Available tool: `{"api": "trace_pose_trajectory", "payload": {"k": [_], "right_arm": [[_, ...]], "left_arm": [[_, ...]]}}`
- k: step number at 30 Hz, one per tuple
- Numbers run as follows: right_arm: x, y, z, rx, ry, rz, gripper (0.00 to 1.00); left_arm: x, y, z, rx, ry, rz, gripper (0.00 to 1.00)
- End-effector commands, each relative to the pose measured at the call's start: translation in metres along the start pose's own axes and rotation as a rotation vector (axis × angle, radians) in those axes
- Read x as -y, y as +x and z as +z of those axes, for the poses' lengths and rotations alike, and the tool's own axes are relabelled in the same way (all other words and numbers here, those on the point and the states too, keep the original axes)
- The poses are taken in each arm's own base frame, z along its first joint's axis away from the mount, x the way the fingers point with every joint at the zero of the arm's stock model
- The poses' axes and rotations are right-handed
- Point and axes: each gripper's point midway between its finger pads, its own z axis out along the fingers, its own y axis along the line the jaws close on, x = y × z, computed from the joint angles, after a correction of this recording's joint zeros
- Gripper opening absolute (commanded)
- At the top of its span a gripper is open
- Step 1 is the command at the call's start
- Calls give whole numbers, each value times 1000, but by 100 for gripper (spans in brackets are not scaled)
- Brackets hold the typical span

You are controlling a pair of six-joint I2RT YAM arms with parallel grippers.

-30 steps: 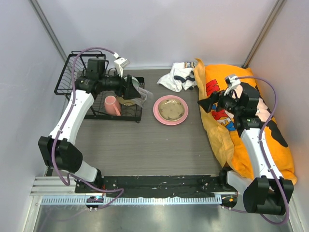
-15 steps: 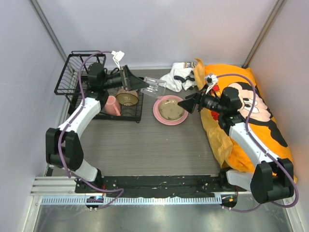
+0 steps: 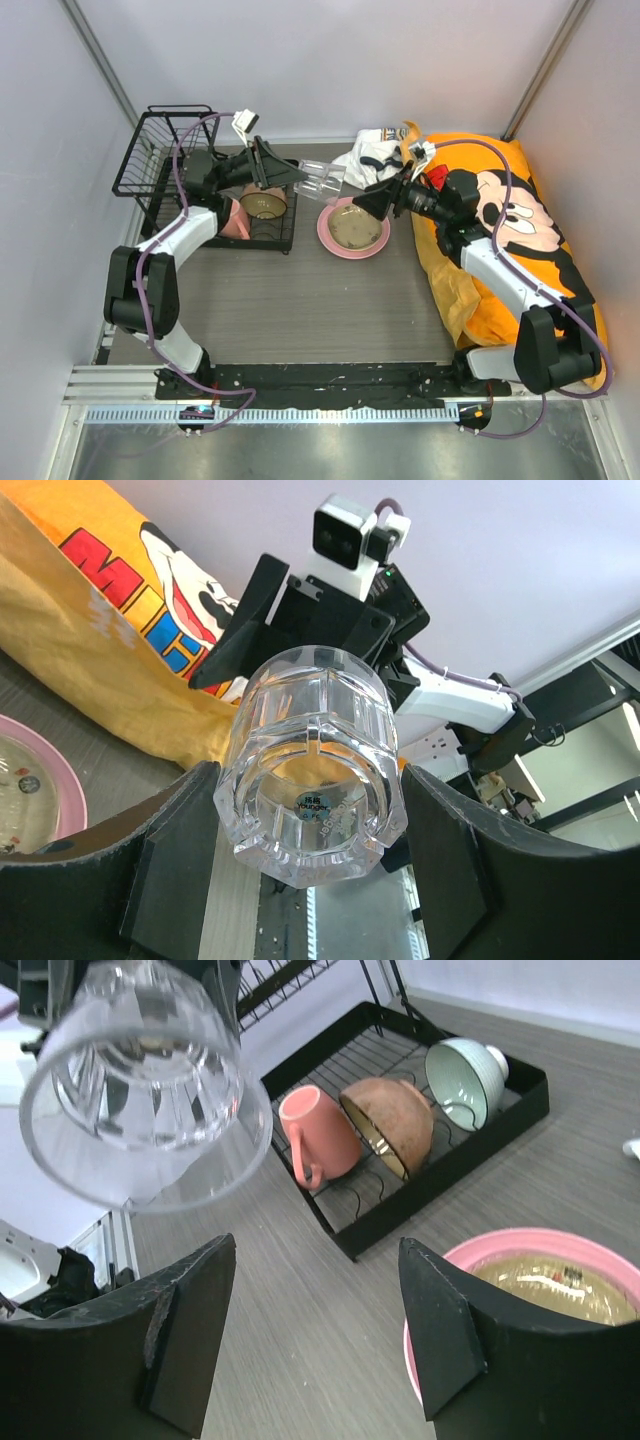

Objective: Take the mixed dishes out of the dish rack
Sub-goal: Pick up the cup from the dish rack.

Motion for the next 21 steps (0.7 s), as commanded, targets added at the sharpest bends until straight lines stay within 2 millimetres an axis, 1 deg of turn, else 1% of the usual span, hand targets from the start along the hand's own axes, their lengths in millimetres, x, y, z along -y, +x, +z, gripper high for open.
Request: {"api": "trace_pose_trajectory", "payload": {"k": [1, 2, 6, 12, 14, 15, 17, 19, 20, 21], "right_arm": [[-16, -41, 17, 94, -56, -64, 71], [-18, -45, 19, 99, -64, -68, 70], [-21, -47, 26, 100, -71, -71, 70], [-24, -44, 40, 90, -92, -58, 68], [-29, -46, 46, 96, -111, -59, 66], [-28, -43, 50, 86, -113, -50, 66], [-32, -44, 56, 83, -127, -52, 61], [-29, -39, 61, 70, -131, -46, 56], [-32, -39, 63, 68, -142, -47, 53], [-32, -39, 64, 65, -145, -46, 45]], "left_arm": [[22, -2, -3, 11, 49, 86, 0], [21, -1, -4, 11, 47, 85, 0], [18, 3, -4, 7, 42, 78, 0], [17, 9, 0, -4, 49, 76, 0], [16, 12, 2, -10, 52, 75, 0], [16, 12, 2, -10, 52, 72, 0], [16, 14, 3, -14, 54, 74, 0], [16, 15, 3, -14, 54, 74, 0], [16, 15, 3, -14, 54, 75, 0], [16, 15, 4, -15, 55, 75, 0]]}}
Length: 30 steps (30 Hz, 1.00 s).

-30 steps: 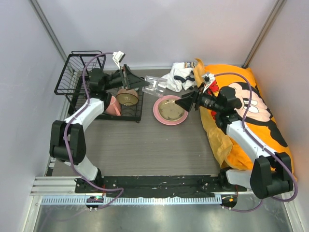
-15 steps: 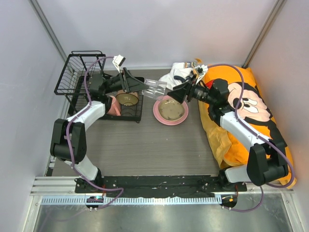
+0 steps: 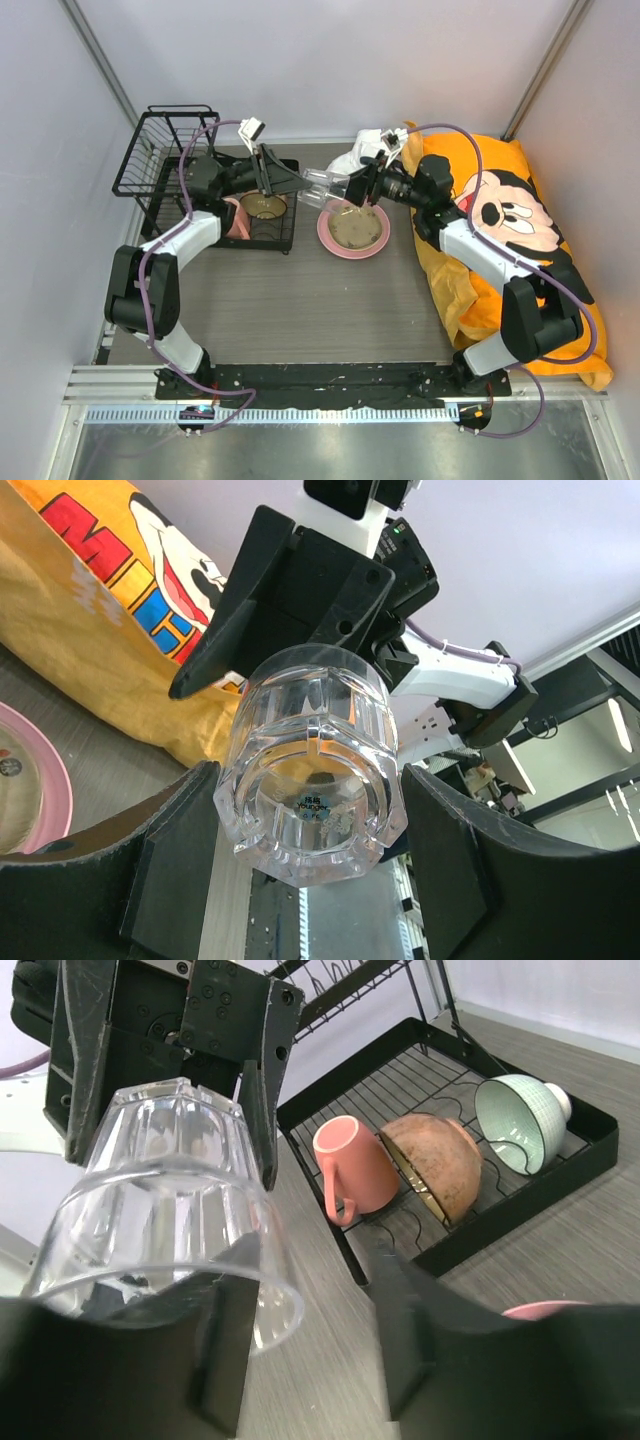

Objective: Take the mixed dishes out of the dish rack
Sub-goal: Pick up the cup from the dish rack.

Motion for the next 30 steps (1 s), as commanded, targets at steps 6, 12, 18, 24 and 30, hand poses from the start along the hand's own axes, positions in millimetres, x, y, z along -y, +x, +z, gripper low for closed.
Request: {"api": "trace_pose_trajectory", "payload": {"k": [6, 12, 18, 24, 30], "right_arm": [[-16, -20, 11, 51, -59, -62, 14], [-21, -20, 4, 53, -55, -85, 1], [-27, -22, -5, 58, -48, -119, 1], [-32, -22, -14, 58, -42, -139, 1], [-28, -15, -28, -3, 21, -179, 1]], "left_arm": [[18, -2, 1, 7, 42, 107, 2], [12, -1, 1, -2, 37, 106, 37], [5, -2, -5, 12, -4, 104, 82], [4, -5, -15, 26, -30, 125, 100], [8, -15, -25, 45, -45, 149, 100]]}}
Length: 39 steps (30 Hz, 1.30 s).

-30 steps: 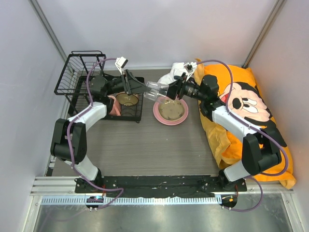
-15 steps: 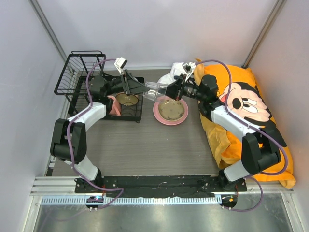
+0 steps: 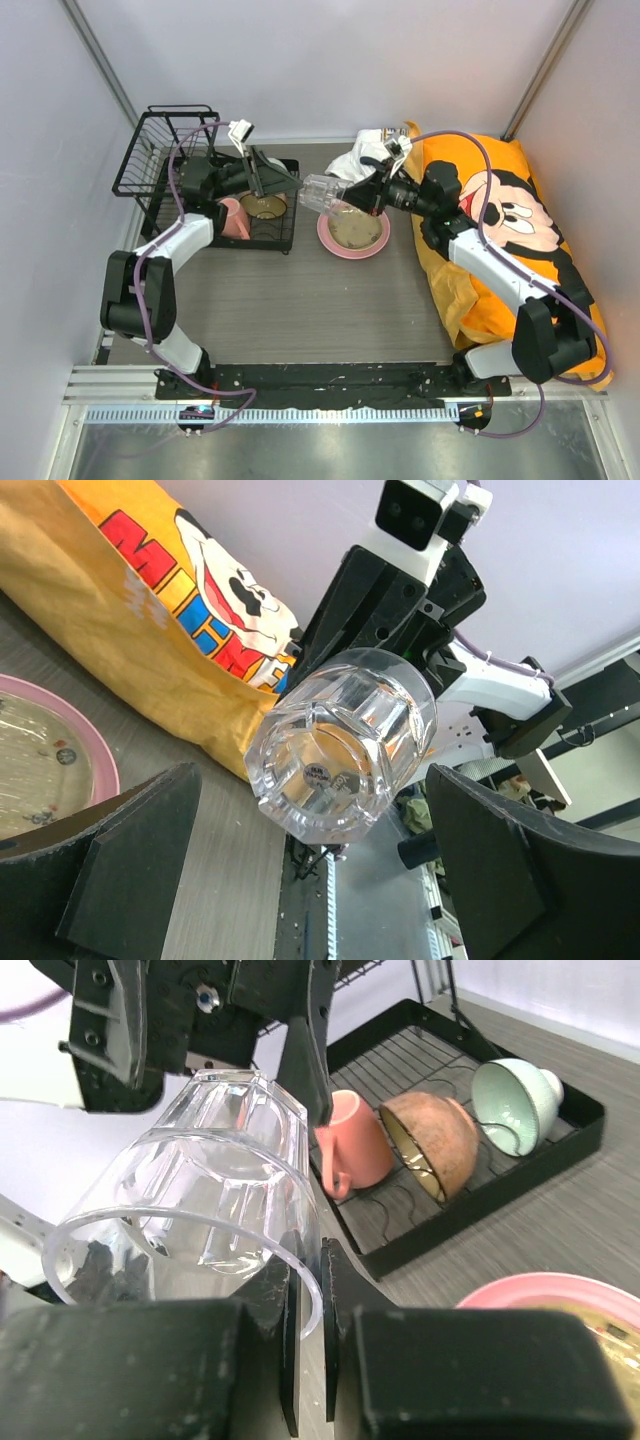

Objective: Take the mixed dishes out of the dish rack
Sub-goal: Pick up the cup from the dish rack, then place the cup at the center of the board.

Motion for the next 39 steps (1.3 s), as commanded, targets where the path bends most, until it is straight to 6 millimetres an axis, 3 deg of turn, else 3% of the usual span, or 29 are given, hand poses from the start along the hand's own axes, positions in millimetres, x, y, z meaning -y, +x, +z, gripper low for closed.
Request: {"api": "trace_pose_trajectory", "payload": {"k": [1, 3, 5, 6, 8, 9, 12, 13, 14, 18, 22, 27, 34, 39], "right_arm": [[-1, -7, -18, -37, 68, -118, 1], [7, -7, -25, -77, 141, -153, 1], [17, 8, -39, -180, 216, -176, 1], [20, 13, -44, -212, 245, -173, 1], [31, 23, -60, -308, 327, -212, 1], [34, 26, -66, -337, 353, -220, 1], [44, 37, -90, -473, 439, -258, 1], [42, 42, -100, -533, 454, -251, 1], [47, 43, -109, -572, 492, -264, 1], [50, 51, -138, -736, 536, -320, 1], [46, 72, -162, -930, 525, -270, 1], [46, 103, -175, -1072, 494, -199, 1], [63, 152, -185, -1191, 493, -157, 1], [74, 166, -183, -1218, 521, -164, 1]], "left_arm": [[20, -13, -9, 24, 5, 103, 100], [15, -18, -14, 27, -26, 107, 100], [12, -21, -18, 27, -58, 120, 100], [-1, -17, -23, 11, -107, 109, 100], [-2, -20, -26, 1, -152, 143, 100], [-13, -17, -29, -22, -195, 231, 100], [-32, -7, -41, -87, -349, 187, 100], [-42, 7, -50, -141, -404, 188, 100], [-44, 2, -53, -146, -443, 215, 100], [-59, 16, -68, -212, -534, 237, 100], [-67, 28, -79, -265, -584, 253, 100], [-76, 34, -92, -298, -662, 287, 100], [-81, 24, -105, -294, -773, 346, 100], [-81, 21, -110, -296, -806, 363, 100]]}}
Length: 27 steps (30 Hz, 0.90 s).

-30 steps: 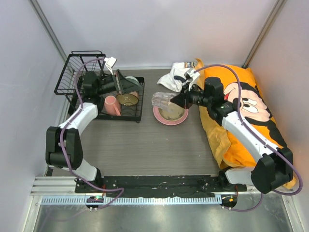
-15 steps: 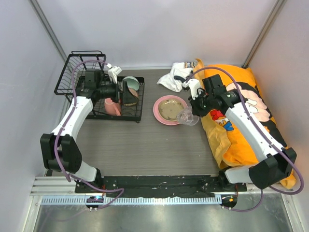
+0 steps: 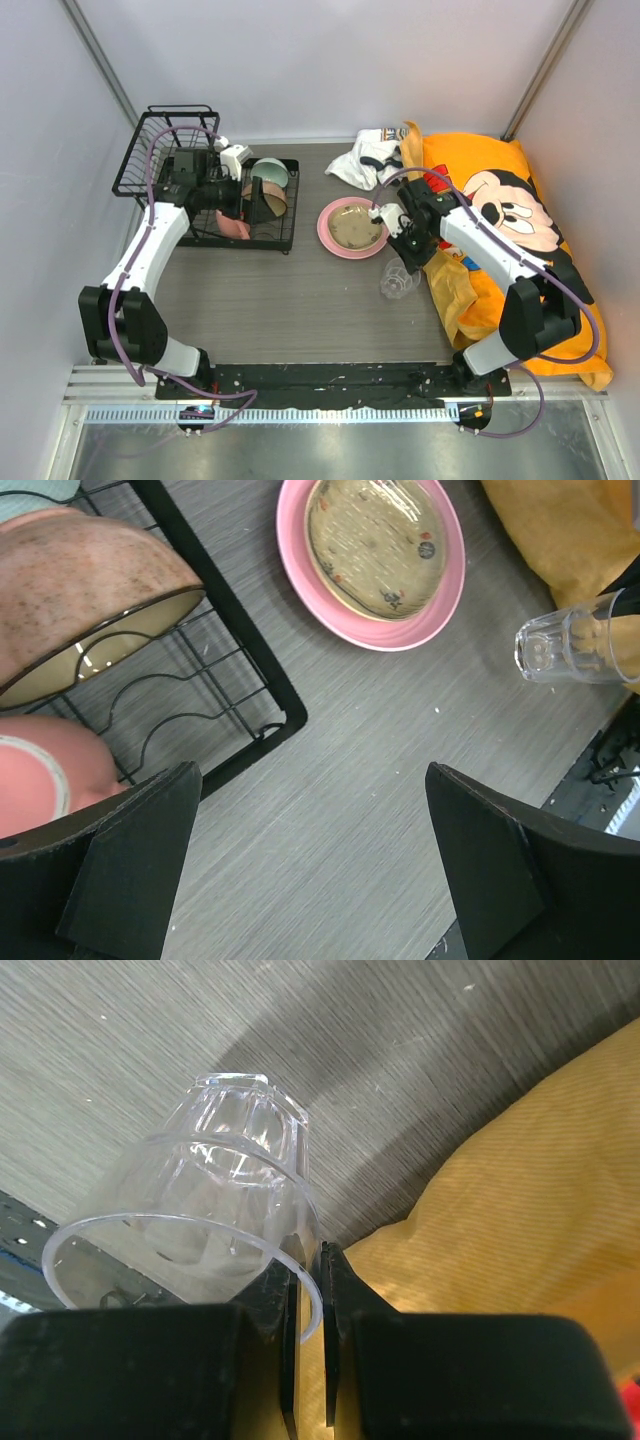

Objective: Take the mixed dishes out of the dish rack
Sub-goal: Place the cup at the center of the board.

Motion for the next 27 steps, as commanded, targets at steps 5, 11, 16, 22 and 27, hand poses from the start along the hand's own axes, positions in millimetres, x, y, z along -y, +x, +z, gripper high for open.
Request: {"api": "trace_pose_trajectory", "payload": {"k": [5, 11, 16, 22, 27], "right_arm": [[10, -13, 17, 10, 74, -24, 1], [13, -19, 31, -5, 92, -25, 1], [13, -21, 40, -18, 84, -27, 1], [14, -25, 41, -14, 93, -32, 9], [16, -27, 39, -6, 108, -34, 30]], "left_arm": [[-3, -13, -16, 27, -69, 76, 100], [-3, -11, -19, 23, -75, 91, 100], [-2, -8, -22, 14, -81, 107, 100], [-4, -6, -27, 5, -106, 130, 100], [-10, -3, -30, -7, -143, 149, 100]]}}
